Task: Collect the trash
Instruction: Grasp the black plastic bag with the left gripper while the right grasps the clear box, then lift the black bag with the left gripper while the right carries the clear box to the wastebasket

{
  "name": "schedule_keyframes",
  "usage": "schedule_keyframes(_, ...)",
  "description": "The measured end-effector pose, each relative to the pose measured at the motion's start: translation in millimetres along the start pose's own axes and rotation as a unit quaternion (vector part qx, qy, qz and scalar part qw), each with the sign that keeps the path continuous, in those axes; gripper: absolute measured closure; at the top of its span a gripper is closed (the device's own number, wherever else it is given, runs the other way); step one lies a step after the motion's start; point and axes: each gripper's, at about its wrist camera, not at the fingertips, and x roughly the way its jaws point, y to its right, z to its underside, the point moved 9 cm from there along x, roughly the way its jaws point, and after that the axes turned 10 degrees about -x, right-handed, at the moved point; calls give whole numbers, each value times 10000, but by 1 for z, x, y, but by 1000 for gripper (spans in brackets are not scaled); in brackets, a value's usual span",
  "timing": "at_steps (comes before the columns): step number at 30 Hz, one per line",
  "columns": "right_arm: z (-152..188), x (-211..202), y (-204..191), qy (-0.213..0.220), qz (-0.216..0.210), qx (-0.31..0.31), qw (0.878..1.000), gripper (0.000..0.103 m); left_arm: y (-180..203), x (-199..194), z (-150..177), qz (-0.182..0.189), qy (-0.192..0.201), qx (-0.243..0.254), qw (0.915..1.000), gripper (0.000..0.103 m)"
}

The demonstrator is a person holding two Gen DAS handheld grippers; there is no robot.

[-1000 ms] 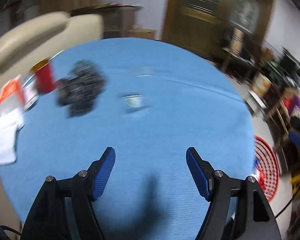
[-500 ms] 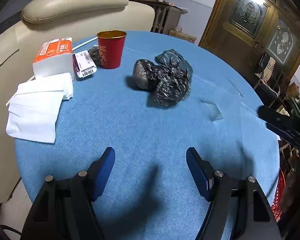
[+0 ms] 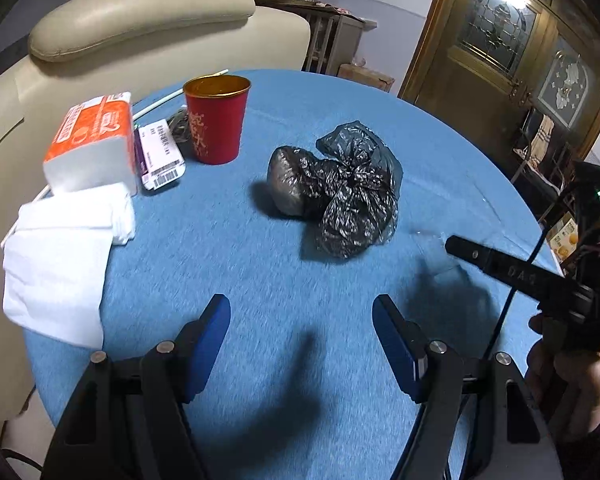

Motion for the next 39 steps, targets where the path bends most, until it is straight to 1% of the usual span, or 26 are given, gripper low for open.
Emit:
schedule_keyframes(4,0,-1,1,59,-185,52,9998,61,4,10,-14,-53,44,64,10000,29)
schedule_keyframes(11,11,-25,20,269,-197,403,9986,61,23,30,-45,-36,170,179,9997,29)
schedule_keyframes(15,20,-41,30,346,-162,561,9977,61,39,36,-74,-58,383,235,9990,28)
schedule_keyframes(16,22,-44,32,357,-161,598,9974,61,43,37,-82,-38,447,244,9987,26)
schedule_keyframes(18,24,-50,37,395,-150,669,9969,61,49,44,-92,-117,548,372,9977,7)
schedule_keyframes(20,25,-53,40,416,-156,728,9964,61,47,62,-93,-467,470,546,9963,7)
schedule_keyframes(21,26,-56,43,426,-157,743,9962,61,44,76,-90,-583,327,585,9960,7)
schedule_keyframes(22,27,-58,44,442,-155,749,9961,61,44,92,-81,-565,-5,667,9962,7)
schedule_keyframes(23,27,-60,46,459,-158,757,9960,61,45,104,-72,-492,-297,744,9956,14)
schedule_keyframes(24,28,-63,47,469,-163,766,9958,61,46,110,-63,-399,-429,802,9951,24)
schedule_keyframes(25,28,-65,47,483,-164,772,9957,61,46,110,-60,-478,-377,887,9942,34)
schedule_keyframes(26,29,-67,48,500,-161,782,9955,61,46,109,-56,-522,-379,971,9932,49)
schedule_keyframes(27,30,-70,49,519,-159,795,9954,61,46,107,-55,-475,-383,940,9937,56)
schedule_keyframes(28,31,-73,50,533,-155,806,9952,61,46,104,-52,-370,-450,846,9947,66)
schedule_keyframes(29,32,-76,51,546,-153,817,9950,61,46,100,-51,-310,-462,791,9953,70)
schedule_keyframes(31,34,-82,51,585,-151,832,9947,61,47,87,-50,-277,-324,785,9960,71)
schedule_keyframes(34,37,-92,48,657,-169,833,9942,61,50,70,-44,-157,-236,735,9969,72)
schedule_keyframes(39,42,-112,42,792,-194,811,9934,61,58,46,-43,-121,-85,771,9969,73)
